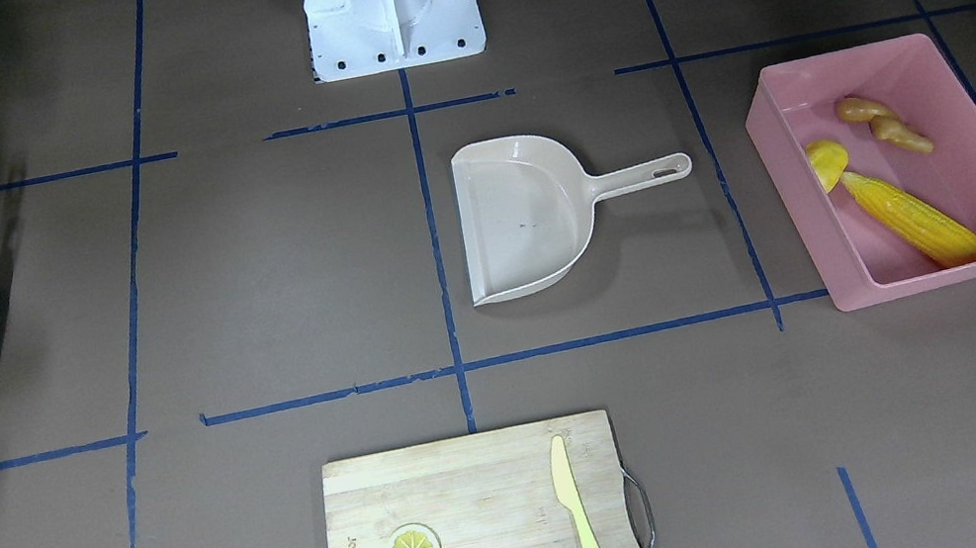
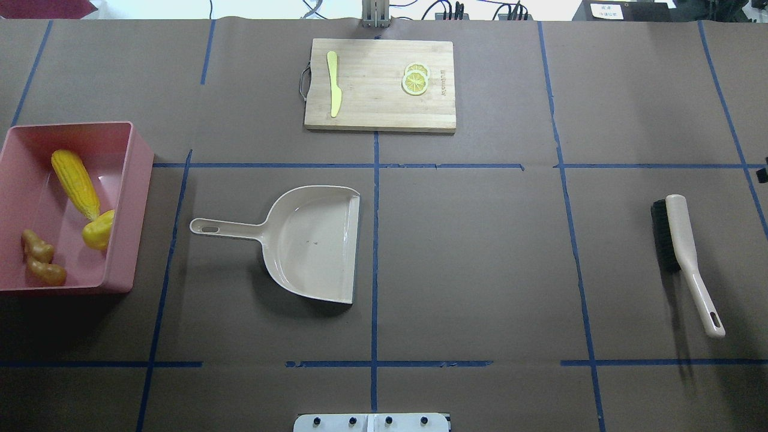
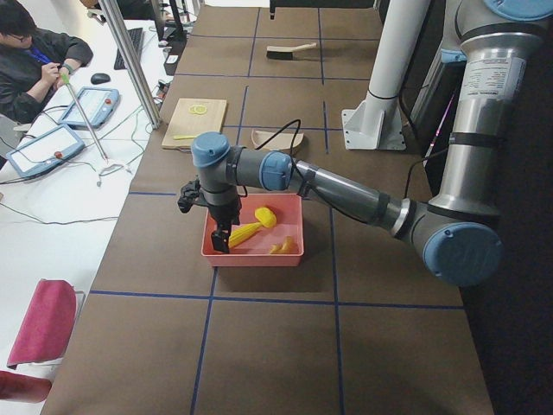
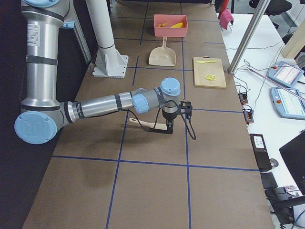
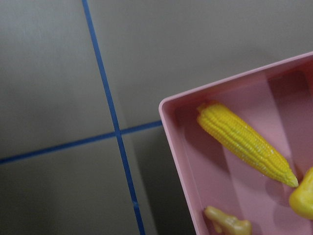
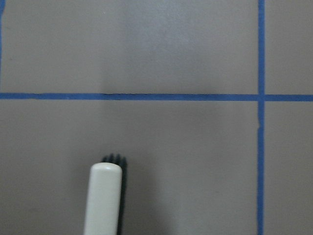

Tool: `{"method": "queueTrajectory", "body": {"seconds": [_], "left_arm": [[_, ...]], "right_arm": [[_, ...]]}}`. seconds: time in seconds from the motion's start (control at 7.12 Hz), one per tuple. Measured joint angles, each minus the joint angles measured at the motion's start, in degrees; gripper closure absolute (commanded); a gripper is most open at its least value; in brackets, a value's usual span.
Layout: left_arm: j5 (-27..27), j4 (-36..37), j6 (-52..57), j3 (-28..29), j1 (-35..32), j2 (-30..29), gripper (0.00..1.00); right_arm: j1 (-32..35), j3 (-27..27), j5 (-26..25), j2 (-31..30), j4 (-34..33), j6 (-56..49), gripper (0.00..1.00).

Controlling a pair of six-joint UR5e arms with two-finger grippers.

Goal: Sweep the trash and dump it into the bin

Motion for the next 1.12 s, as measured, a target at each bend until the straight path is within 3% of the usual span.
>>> {"method": "queueTrajectory", "body": {"seconds": [0.42,0.84,1.12], "left_arm": [[-1.69,-0.14,2.91,6.08,-3.88,0.65,0.00],[-6.34,-0.24,3.43,8.38,-5.36,1.59,0.00],[-6.73,-5.21,4.94,11.09,-5.82,3.98,0.00]], "right_arm": [[7.15,-5.53,1.76,-3.59,-1.04,-15.53,0.00],[9.57,-6.07,1.37,-4.84,-0.99,-17.77,0.00],[9.87,-6.08,1.68,-4.86,-1.05,-17.93,0.00]]}}
